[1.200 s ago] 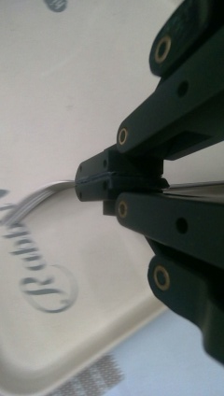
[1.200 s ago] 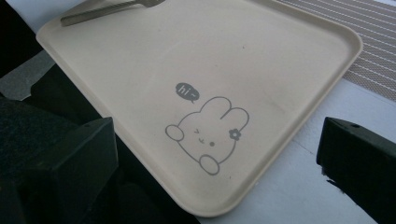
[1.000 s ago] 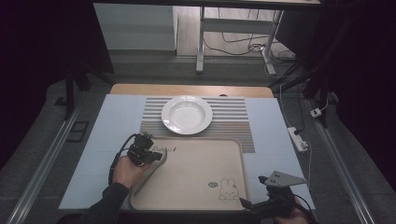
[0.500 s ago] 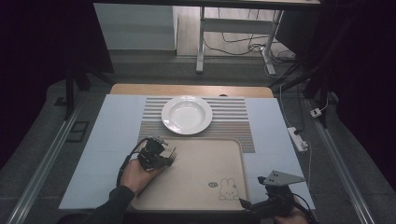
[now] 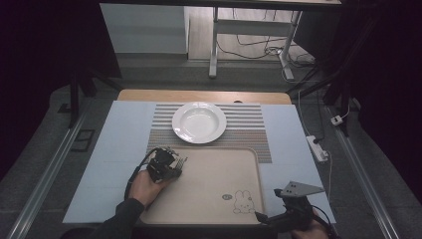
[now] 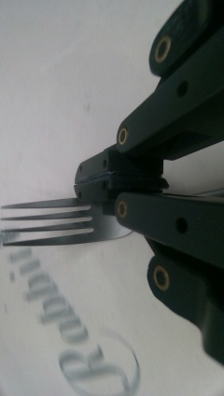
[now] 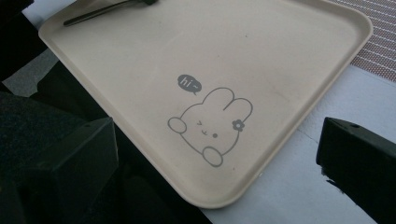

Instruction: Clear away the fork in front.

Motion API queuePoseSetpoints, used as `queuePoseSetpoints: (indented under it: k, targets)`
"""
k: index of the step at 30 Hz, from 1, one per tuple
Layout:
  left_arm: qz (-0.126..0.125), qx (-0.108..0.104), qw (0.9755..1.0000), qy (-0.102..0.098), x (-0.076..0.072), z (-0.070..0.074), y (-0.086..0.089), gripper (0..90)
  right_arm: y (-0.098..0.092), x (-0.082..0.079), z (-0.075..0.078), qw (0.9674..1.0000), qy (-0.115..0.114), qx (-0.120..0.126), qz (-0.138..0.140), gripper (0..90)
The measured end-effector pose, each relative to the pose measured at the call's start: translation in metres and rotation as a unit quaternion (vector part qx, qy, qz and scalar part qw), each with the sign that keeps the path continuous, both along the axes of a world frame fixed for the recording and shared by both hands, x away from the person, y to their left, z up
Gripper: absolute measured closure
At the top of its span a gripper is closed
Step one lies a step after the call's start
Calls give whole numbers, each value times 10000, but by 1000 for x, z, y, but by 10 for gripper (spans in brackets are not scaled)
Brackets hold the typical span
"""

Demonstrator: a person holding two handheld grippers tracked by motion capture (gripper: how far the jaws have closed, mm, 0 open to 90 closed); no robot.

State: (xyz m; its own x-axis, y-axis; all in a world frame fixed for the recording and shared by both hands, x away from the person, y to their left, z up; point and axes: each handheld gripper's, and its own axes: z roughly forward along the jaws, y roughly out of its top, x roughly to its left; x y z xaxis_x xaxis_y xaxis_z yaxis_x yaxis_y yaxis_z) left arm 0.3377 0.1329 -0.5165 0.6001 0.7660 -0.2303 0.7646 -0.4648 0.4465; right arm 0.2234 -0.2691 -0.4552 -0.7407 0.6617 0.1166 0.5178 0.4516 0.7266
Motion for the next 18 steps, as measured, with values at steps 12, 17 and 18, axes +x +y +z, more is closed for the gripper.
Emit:
queuePoseSetpoints:
  k: [12, 17, 18]
  targets:
    - [516, 47, 9986, 127, 10, 0, 35, 892, 0, 0, 0, 10000, 27, 1, 32, 0]
    - [633, 58, 9979, 142, 11, 0, 44, 892, 0, 0, 0, 10000, 37, 0, 39, 0]
    - [651, 48, 9978, 153, 11, 0, 45, 891, 0, 1, 0, 10000, 37, -1, 44, 0]
